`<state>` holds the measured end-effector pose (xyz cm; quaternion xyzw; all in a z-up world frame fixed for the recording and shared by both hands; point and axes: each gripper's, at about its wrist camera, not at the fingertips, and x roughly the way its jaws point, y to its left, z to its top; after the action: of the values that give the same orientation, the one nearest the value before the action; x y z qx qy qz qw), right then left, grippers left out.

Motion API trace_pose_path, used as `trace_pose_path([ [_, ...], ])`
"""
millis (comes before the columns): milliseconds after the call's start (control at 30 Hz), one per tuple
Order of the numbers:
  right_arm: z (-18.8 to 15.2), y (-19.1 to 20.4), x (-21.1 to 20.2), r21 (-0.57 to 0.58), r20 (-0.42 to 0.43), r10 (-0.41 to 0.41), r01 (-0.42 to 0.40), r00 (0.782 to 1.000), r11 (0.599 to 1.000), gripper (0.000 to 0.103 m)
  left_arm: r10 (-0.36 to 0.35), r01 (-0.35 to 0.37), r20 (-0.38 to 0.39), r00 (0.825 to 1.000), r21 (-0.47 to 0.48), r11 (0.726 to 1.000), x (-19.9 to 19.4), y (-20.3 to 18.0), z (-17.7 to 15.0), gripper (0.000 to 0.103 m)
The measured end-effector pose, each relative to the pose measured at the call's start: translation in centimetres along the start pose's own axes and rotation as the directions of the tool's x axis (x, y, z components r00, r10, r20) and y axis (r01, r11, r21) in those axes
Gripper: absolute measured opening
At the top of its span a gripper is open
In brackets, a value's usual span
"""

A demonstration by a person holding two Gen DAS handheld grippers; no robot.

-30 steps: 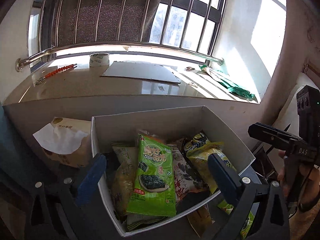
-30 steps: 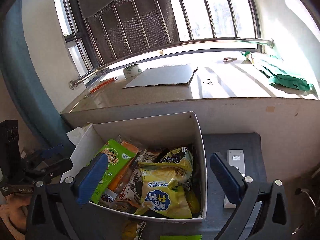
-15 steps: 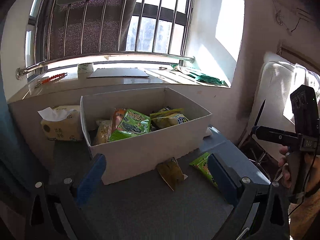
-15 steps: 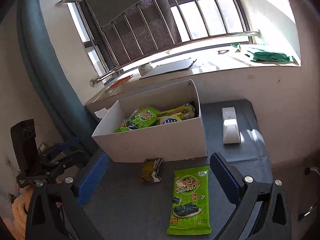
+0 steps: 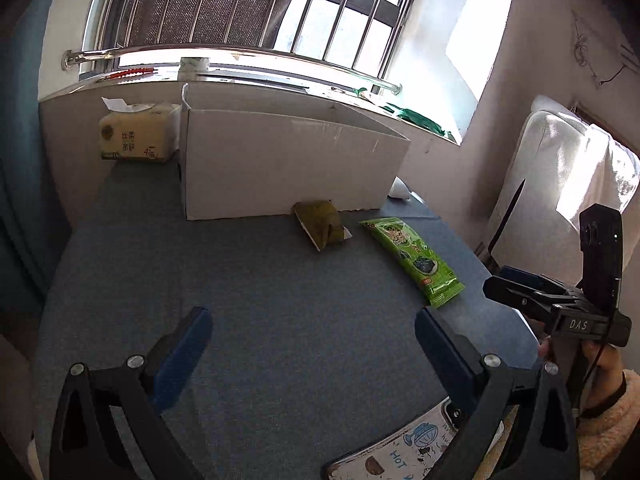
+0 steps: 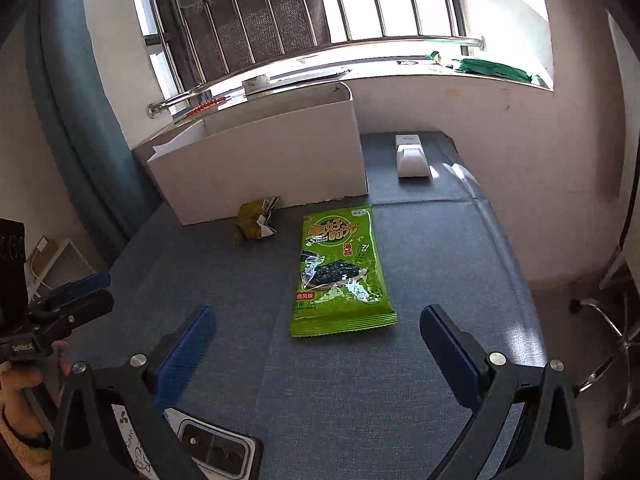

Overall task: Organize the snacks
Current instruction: 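Grasp the last green seaweed pack with the right gripper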

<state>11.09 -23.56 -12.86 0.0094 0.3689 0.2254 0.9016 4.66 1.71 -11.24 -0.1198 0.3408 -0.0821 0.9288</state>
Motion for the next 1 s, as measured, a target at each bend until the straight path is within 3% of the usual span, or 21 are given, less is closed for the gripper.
trace_pose_path([
  [367,3.4,0.8,10.2,-0.189,-0.195,-0.123,0.085,0.973,0.978,0.103,0.008,-0.008,-0.018,1.0,-0.008,1.0,0.3,0.5,0.1,0.103],
  [633,3.5,0.4,11.4,-0.213,-0.239,-0.115,0.064,0.964,0.975,0.103,0.012,-0.013,-0.05,0.999,-0.012,1.0,1.5,0.6,0.6,0.103],
  [667,3.4,0.3,11.2,-0.216,-0.23,-0.108,0.058,0.967,0.975,0.098,0.009,-0.01,-0.057,0.998,-0.005,1.0,1.7,0.5,0.9,0.103],
  [733,3.6,0.2,10.6,-0.225,-0.197,-0.093,0.047,0.976,0.973,0.067,0.019,-0.018,-0.06,0.998,0.014,1.0,2.2,0.1,1.5,0.103],
  [867,3.3,-0.5,8.9,-0.192,-0.198,-0.056,0.017,0.979,0.981,0.061,0.024,-0.018,-0.085,0.996,0.071,0.997,4.1,-1.0,3.1,0.103],
  [1000,3.0,-1.4,5.2,-0.134,-0.125,-0.01,-0.006,0.992,0.991,0.061,0.012,0.003,-0.141,0.99,0.106,0.994,7.3,-2.0,5.3,0.103],
])
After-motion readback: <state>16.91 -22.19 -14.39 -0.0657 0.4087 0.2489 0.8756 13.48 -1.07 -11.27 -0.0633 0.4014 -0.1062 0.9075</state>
